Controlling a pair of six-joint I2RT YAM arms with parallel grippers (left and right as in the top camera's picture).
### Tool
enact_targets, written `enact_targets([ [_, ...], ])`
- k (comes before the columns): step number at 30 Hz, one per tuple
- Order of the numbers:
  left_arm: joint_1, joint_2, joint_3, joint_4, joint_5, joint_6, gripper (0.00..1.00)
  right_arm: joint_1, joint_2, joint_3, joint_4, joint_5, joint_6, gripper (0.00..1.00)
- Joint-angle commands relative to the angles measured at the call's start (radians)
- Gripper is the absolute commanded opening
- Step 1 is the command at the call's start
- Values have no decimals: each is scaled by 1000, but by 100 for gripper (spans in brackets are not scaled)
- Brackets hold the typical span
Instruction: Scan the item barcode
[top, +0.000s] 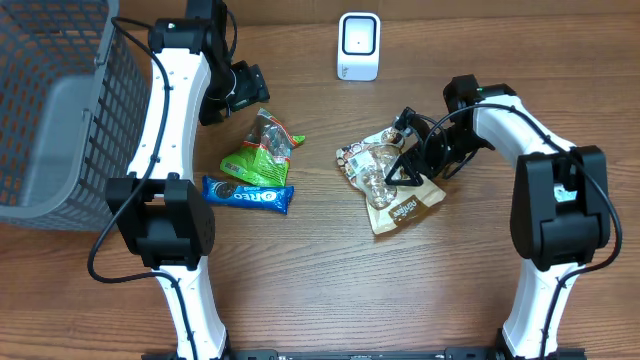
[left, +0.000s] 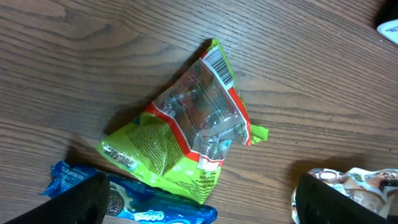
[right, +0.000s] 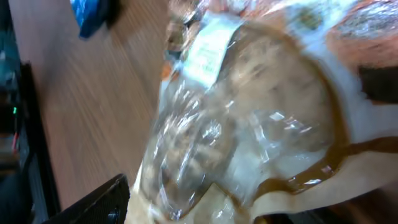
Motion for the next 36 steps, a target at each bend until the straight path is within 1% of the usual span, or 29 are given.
enact_targets([
  [1,-8,6,7,-3,16,5,87,-8,7,0,77,-29,182,73],
  [4,-8,6,7,-6,16,5,87,-8,7,-1,200,59,365,78],
  [7,-8,6,7,-6,16,5,87,-8,8,-1,295,129,460,82],
  [10,-8,6,7,-6,16,5,87,-8,9,-1,370,133,464,84],
  [13,-8,6,7,-5,16,5,87,-8,17,-1,402,119,459,85],
  [18,-8,6,7,2,16,5,87,0,64,-1,361,10,400,85],
  [22,-8,6,7,1,16,5,87,18,111,-1,309,1,396,83],
  [25,-8,6,7,2,16,5,87,19,125,-5,293,1,397,73],
  [27,-8,6,7,2,16,5,87,19,125,-5,292,0,397,58],
  [30,-8,6,7,3,15,5,87,18,124,2,291,-32,401,31],
  [32,-8,6,7,3,12,5,87,16,123,7,288,-77,404,18],
  [33,-8,6,7,3,12,5,87,16,121,11,282,-88,404,14],
  [36,-8,6,7,5,13,5,88,15,111,37,231,-89,404,8],
])
